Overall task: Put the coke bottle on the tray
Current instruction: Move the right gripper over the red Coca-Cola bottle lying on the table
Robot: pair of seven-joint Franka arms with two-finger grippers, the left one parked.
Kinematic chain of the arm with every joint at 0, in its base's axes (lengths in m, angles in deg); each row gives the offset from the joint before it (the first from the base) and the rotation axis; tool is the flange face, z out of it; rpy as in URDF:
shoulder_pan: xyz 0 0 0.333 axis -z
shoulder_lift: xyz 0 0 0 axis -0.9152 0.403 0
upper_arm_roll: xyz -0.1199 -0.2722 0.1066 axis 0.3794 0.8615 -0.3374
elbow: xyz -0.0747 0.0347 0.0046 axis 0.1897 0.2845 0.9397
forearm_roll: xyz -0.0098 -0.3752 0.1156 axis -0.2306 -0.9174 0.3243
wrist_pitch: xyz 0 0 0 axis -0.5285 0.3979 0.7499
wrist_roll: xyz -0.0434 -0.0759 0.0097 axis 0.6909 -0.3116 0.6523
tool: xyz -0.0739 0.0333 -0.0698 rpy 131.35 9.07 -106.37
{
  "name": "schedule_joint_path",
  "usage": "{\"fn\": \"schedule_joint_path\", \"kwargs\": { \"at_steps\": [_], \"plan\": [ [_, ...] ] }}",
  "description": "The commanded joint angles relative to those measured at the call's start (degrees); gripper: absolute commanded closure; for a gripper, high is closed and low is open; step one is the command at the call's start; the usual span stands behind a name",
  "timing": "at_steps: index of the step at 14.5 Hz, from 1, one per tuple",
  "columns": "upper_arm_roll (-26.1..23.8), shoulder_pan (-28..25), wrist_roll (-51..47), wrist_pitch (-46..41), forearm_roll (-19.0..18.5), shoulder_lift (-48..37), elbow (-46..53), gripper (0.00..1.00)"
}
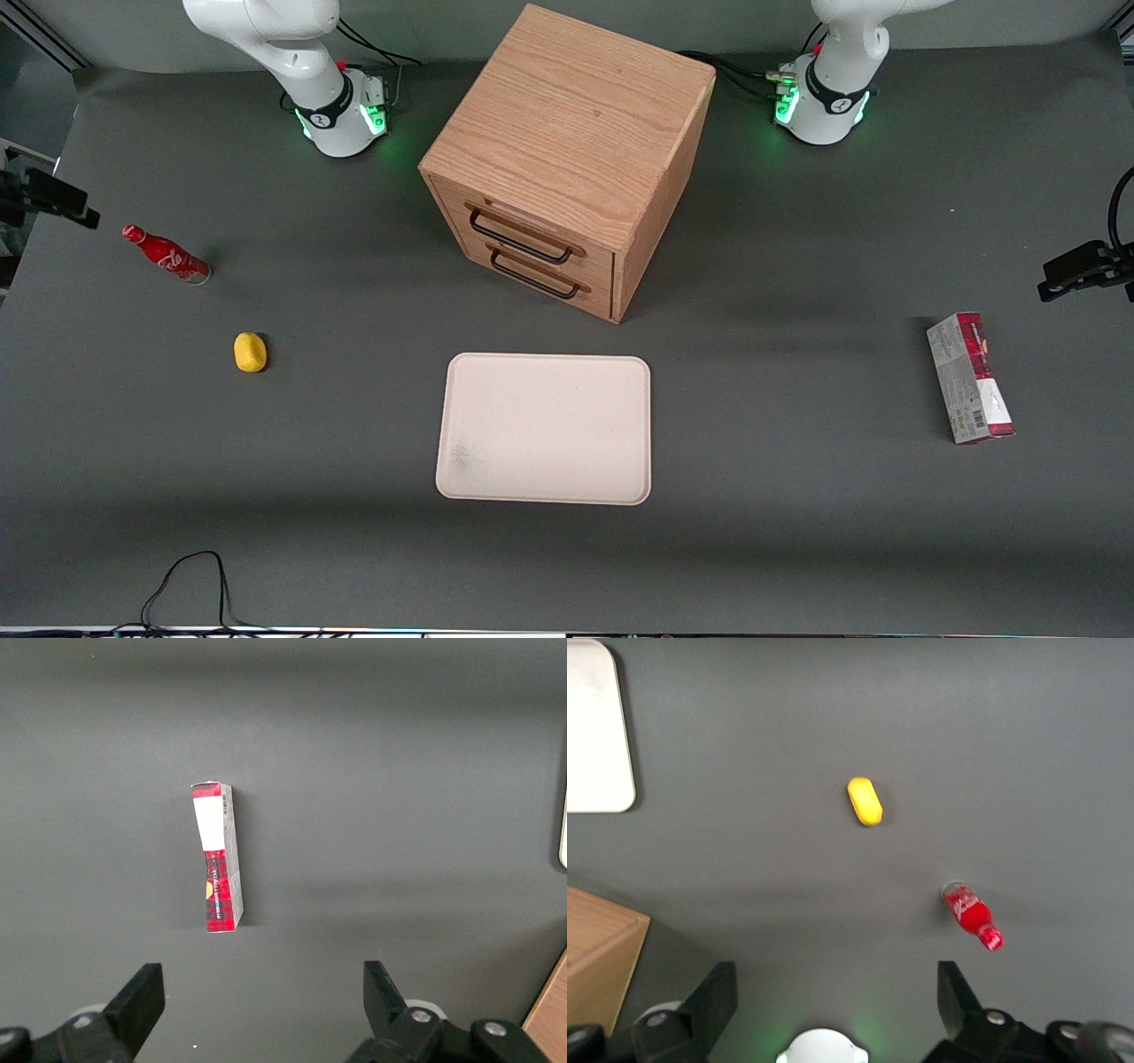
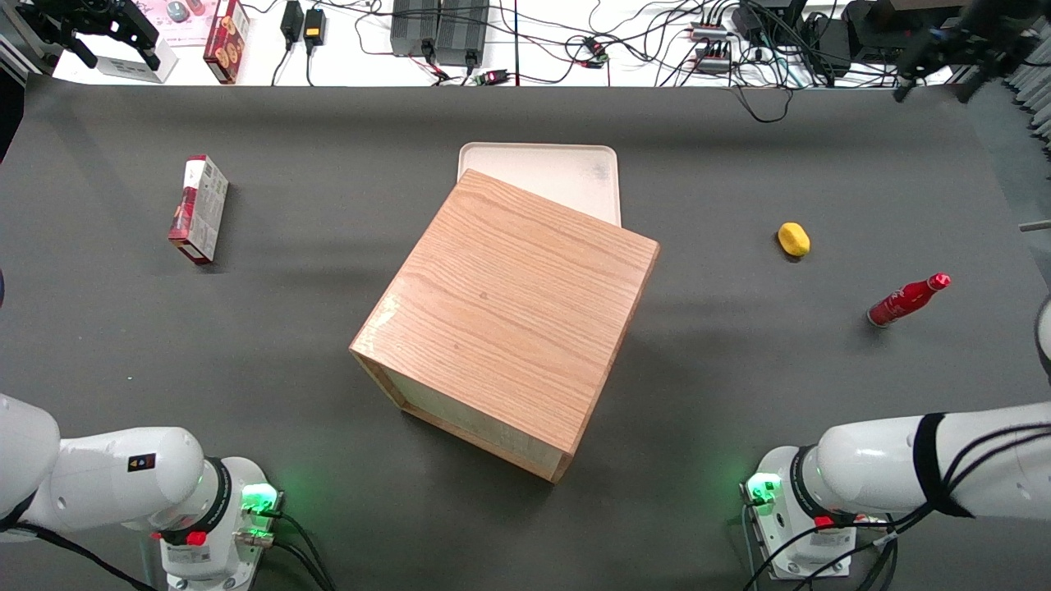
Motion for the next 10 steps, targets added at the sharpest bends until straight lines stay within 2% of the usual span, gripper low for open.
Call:
{"fn": "schedule_joint_path", "kwargs": {
  "at_steps": [1, 4, 7, 10],
  "plan": [
    [4.7, -0.1, 7.3, 4.2, -0.9, -8.4, -10.1, 0.00],
    [10.5, -0.2, 14.9, 8.7, -5.6, -12.5, -15.9, 0.00],
    [15.1, -0.2, 20.8, 11.1, -7.6, -13.5, -18.4, 0.00],
    [18.5, -0.2, 24.3, 11.7, -7.9, -14.0, -19.4, 0.00]
  ]
}}
